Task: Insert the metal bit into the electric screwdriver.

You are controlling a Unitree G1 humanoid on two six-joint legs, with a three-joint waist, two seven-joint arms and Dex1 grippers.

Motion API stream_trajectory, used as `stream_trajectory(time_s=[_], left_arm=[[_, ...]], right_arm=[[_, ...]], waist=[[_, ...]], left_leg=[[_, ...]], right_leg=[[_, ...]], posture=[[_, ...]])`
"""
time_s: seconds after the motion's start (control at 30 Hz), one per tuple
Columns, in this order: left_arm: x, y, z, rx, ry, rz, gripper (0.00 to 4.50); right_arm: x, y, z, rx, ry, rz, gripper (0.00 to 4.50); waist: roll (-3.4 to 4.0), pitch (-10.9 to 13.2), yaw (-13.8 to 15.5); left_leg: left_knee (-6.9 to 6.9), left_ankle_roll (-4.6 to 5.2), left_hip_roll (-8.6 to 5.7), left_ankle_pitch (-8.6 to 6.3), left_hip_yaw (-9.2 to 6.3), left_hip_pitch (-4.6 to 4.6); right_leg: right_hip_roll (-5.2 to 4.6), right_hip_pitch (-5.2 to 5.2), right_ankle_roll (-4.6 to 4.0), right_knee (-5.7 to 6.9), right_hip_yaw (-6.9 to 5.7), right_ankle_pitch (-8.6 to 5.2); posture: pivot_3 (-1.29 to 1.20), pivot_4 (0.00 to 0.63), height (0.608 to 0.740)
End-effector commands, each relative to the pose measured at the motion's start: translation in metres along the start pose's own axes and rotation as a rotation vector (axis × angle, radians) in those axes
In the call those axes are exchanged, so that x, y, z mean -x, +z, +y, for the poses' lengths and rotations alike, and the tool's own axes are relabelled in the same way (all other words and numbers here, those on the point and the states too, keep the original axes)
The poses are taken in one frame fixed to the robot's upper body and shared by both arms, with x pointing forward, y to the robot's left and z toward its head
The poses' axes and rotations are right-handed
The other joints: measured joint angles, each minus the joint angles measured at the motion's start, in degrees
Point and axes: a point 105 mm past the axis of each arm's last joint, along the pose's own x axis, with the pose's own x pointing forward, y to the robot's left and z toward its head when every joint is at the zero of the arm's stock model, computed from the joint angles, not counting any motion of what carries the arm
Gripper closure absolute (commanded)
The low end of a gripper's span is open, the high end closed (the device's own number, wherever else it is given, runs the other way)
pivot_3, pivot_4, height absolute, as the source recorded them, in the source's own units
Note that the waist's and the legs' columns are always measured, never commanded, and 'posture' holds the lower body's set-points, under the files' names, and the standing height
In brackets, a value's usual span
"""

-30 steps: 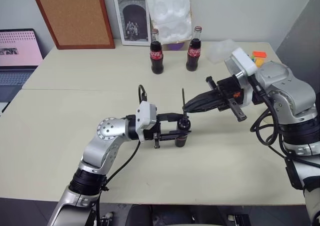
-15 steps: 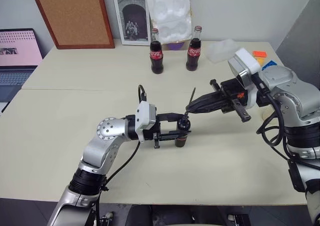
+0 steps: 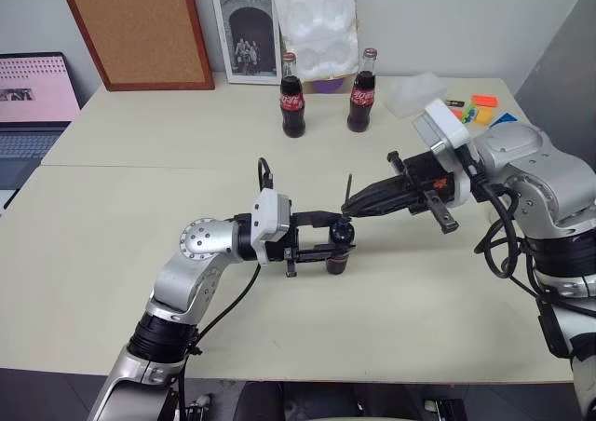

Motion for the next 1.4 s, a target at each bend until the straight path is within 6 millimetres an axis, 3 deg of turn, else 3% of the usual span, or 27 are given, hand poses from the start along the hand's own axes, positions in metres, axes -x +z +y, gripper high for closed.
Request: stream_trajectory(time_s=[0.03,0.2,0.3,0.53,0.87,1.13,1.2,1.3,1.4], left_arm=[[0.000,-0.003,-0.002,0.003,-0.004,0.018,2.87],[0.000,-0.003,-0.001,0.000,-0.003,0.020,2.87],[0.000,-0.004,-0.001,-0.003,-0.003,0.021,2.87],[0.000,-0.005,-0.002,-0.002,-0.007,0.020,2.87],[0.000,0.003,0.008,-0.001,0.059,0.002,2.87],[0.007,0.021,0.044,-0.112,0.192,0.135,2.87],[0.016,0.021,0.067,-0.224,0.205,0.323,2.87],[0.030,0.016,0.086,-0.351,0.163,0.543,2.87],[0.040,-0.011,0.102,-0.445,0.061,0.775,2.87]], right_arm=[[0.002,-0.003,0.006,-0.003,0.032,0.080,4.50],[0.005,-0.005,0.008,0.024,0.041,0.098,4.50],[0.005,-0.004,0.006,0.007,0.021,0.091,4.00],[0.009,0.006,0.001,-0.003,-0.018,0.052,2.24],[0.029,0.013,0.009,-0.026,-0.142,0.019,0.07],[0.053,0.017,0.022,-0.051,-0.365,-0.028,0.00],[0.061,0.016,0.027,-0.042,-0.461,-0.030,0.00],[0.065,0.010,0.031,-0.011,-0.577,0.009,0.00],[0.063,-0.005,0.037,0.012,-0.675,0.141,0.00]], waist=[[0.00,0.00,0.00],[0.00,0.00,-0.10],[0.00,0.00,-0.08],[0.01,0.01,-0.05],[0.01,0.01,0.05],[-0.04,0.05,0.05],[-0.07,0.08,-0.08],[-0.09,0.14,-0.06],[-0.04,0.18,0.32]], left_leg=[[0.00,0.00,0.00,0.00,0.00,0.00],[0.00,0.00,0.00,0.00,0.00,0.03],[0.00,0.00,0.00,0.00,0.00,0.03],[-0.01,0.00,0.00,0.00,0.01,-0.01],[-0.01,0.00,0.00,0.00,0.00,-0.03],[0.01,0.00,-0.01,0.00,-0.02,-0.07],[0.02,0.00,-0.01,0.00,0.00,-0.06],[0.00,0.00,-0.01,0.00,-0.07,-0.15],[-0.25,-0.01,-0.05,0.00,0.11,-0.18]], right_leg=[[0.00,0.00,0.02,0.00,0.00,-0.01],[0.00,0.01,0.04,0.01,0.00,-0.03],[0.01,0.01,0.03,0.02,0.00,-0.02],[0.00,-0.02,-0.04,0.00,0.00,0.02],[0.00,-0.02,-0.02,-0.01,0.00,0.00],[0.00,-0.03,0.15,0.00,-0.02,-0.08],[0.00,-0.04,0.21,0.00,0.02,-0.11],[0.05,-0.11,0.21,0.01,-0.03,-0.12],[-0.08,-0.18,0.03,-0.16,0.07,-0.02]], posture=[[0.00,0.150,0.740],[0.00,0.150,0.740],[0.00,0.150,0.740],[0.00,0.150,0.740],[0.00,0.150,0.740],[0.00,0.150,0.740],[0.00,0.150,0.740],[0.00,0.150,0.740],[0.00,0.150,0.740]])
